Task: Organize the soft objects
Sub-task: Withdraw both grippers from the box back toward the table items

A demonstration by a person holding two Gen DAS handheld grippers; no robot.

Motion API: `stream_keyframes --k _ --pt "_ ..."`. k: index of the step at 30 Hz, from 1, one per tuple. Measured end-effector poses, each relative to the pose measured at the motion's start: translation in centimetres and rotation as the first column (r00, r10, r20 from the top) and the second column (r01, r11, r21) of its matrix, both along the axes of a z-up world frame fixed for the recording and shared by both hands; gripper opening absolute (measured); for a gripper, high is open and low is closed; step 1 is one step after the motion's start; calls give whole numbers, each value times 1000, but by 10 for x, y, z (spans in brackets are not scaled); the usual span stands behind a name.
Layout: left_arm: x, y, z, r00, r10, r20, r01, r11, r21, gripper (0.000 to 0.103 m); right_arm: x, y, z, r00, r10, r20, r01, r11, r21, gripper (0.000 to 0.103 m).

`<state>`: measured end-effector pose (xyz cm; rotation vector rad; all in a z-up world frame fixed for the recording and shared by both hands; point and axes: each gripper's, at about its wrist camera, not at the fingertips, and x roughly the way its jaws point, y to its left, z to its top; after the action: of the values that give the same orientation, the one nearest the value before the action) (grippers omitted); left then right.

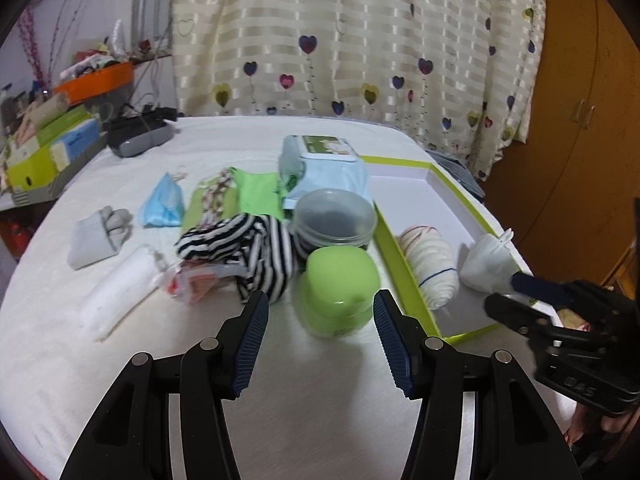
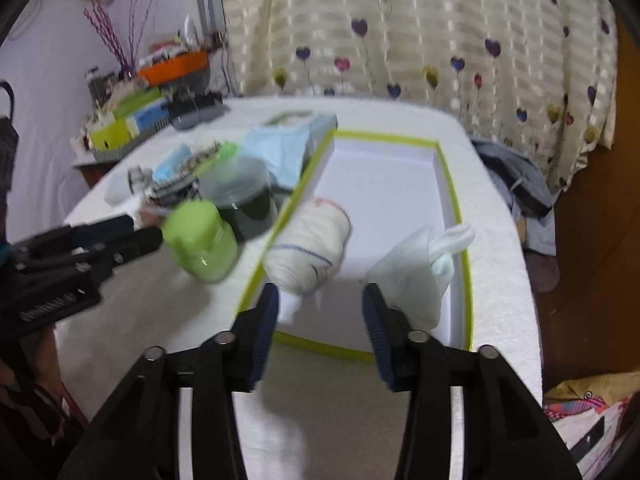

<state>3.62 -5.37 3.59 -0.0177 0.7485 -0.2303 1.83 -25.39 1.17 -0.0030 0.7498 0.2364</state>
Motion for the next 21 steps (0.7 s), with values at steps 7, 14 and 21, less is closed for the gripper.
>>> stream_keyframes --k 7,14,21 --pt "-15 16 6 999 39 26 -39 999 3 54 -16 22 17 997 39 66 -40 999 17 53" --pt "-26 38 8 996 83 34 -83 997 -2 55 -25 43 23 993 84 88 -86 996 19 53" --pt "-31 53 8 993 110 40 -110 994 -4 55 -31 61 27 987 124 101 -126 992 16 53"
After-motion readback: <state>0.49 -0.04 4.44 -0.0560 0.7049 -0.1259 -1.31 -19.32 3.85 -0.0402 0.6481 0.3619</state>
